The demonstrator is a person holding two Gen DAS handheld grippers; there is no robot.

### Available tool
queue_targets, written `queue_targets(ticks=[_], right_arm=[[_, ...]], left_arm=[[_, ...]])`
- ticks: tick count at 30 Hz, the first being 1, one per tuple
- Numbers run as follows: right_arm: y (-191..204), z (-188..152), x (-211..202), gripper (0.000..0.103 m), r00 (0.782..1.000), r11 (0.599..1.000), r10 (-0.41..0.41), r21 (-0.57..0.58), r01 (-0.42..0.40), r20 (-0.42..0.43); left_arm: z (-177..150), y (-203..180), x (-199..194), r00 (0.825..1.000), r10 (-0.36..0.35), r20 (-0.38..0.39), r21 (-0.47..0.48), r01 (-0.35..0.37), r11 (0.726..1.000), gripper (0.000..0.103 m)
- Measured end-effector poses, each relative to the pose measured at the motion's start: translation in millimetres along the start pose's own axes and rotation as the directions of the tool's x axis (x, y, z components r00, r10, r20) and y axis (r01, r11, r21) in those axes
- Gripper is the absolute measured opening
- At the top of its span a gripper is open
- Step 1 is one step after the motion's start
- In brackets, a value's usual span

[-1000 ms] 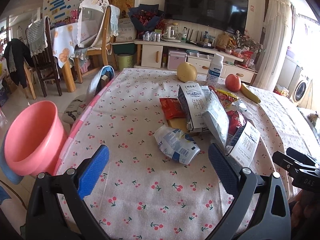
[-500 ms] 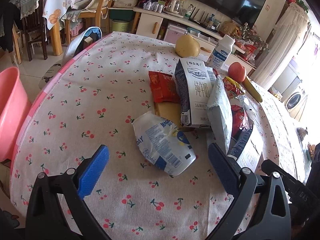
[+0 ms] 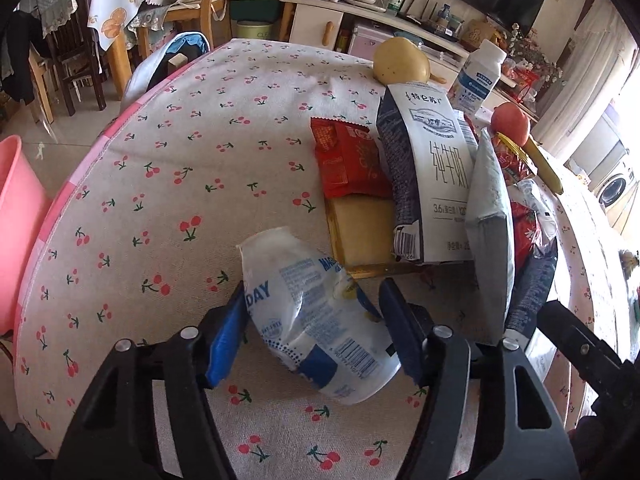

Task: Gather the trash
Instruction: 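Grasp the white yogurt bottle with the left tool while the right tool grasps the white milk carton, then lift and carry the bottle and carton with both tools over the pink bucket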

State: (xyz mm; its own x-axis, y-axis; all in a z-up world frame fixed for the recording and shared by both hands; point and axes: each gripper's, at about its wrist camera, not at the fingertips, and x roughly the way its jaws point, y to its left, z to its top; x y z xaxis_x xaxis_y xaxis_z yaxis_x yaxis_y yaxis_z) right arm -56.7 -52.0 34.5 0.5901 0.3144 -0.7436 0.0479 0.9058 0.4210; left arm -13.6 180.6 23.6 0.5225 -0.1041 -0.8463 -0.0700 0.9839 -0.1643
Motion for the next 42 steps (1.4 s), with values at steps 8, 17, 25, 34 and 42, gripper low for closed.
queue_targets(ticks=[8,17,25,34,42], right_arm=[[-6,10,6,0.093,0.986,0.983,-0.167,-0.07,0.167,0.001],[3,2,9,0.093,0.967,0.953,-0.253,-0.18,0.242,-0.038],[4,2,3,0.079,0.963,0.935,-0.27,-0.235,0.266,0.013],[-1,-2,-11,0.068,0.966,0.938,-0.256,-0.233,0.257,0.032],[0,-6,-21,0.062,0.966,0.935,-0.251,-0.243,0.258,0.061]], left_arm=[[1,21,-4,1.0,-0.013,0.011,-0.011,0.013,1.0,0.048],[-3,27,-7,0.998,-0.069,-0.01,-0.017,0.068,0.998,0.073],[-7,26,-8,1.0,0.01,0.017,0.01,-0.01,1.0,0.057],[-7,39,-21,0.997,-0.031,0.063,-0.022,0.033,0.999,0.028],[-10,51,-25,0.997,-0.065,0.042,-0.055,0.067,0.996,0.028]])
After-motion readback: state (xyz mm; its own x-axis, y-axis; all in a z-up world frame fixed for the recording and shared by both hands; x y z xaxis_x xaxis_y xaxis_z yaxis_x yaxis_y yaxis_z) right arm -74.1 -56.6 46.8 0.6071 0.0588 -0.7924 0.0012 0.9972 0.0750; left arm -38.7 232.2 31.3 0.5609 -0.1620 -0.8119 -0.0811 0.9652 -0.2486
